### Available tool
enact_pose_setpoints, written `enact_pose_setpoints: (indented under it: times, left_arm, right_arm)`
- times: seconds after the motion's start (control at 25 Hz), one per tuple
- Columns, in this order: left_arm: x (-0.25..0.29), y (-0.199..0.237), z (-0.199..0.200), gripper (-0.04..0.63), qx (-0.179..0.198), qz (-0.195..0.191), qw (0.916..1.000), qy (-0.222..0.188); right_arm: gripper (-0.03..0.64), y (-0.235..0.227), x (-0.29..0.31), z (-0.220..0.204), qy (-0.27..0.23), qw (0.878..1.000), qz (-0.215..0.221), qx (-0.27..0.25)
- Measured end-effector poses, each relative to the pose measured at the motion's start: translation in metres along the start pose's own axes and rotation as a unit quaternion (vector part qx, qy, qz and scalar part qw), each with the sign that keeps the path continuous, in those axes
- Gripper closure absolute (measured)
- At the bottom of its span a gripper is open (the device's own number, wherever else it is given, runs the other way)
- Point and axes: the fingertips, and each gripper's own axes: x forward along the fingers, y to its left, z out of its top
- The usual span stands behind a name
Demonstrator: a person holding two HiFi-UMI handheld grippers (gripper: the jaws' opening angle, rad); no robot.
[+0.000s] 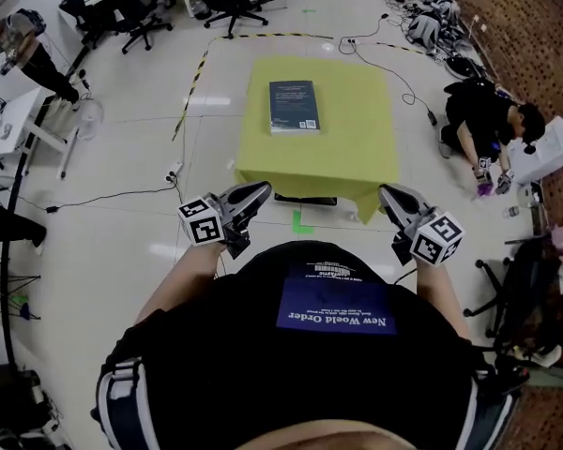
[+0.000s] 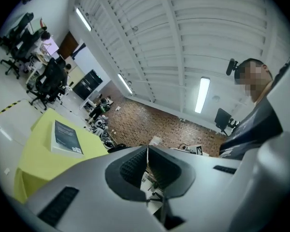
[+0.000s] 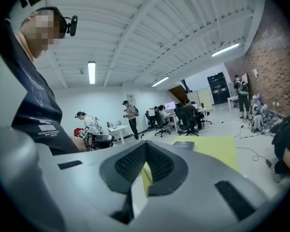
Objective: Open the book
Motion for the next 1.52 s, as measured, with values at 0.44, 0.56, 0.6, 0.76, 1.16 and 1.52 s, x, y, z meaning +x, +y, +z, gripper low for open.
enact_pose_setpoints:
  times: [0.44, 0.56, 0.6, 0.76, 1.16, 1.52]
  left_arm:
    - [0.082, 0.052, 0.025, 0.588, -0.015, 0.123, 0.9907, -0.056]
    - [0.082, 0.069, 0.025, 0.588, -0.022, 0.140, 0.9886, -0.049]
    - [0.081, 0.076, 0.025, 0.588, -0.028, 0.143, 0.9881, -0.050]
    - [0.087, 0.117, 0.033, 0.588, -0.045, 0.136, 0.9887, -0.046]
    - [0.103, 0.258, 0.093, 0.588, -0.048, 0.056, 0.9965, 0.040]
    - [0.124, 0.347, 0.069, 0.586, -0.086, 0.116, 0.9827, 0.116]
  right_arm:
    - [0.630, -0.133, 0.052, 0.028, 0.019, 0.994, 0.109, -0.016]
    - [0.630, -0.144, 0.073, 0.026, 0.025, 0.992, 0.124, -0.007]
    - [0.630, -0.147, 0.079, 0.025, 0.029, 0.992, 0.126, -0.007]
    - [0.630, -0.165, 0.109, 0.029, 0.034, 0.994, 0.108, -0.007]
    - [0.630, -0.193, 0.216, 0.084, 0.012, 1.000, 0.004, 0.006]
    - [0.630, -0.219, 0.254, 0.091, 0.028, 0.999, 0.011, 0.030]
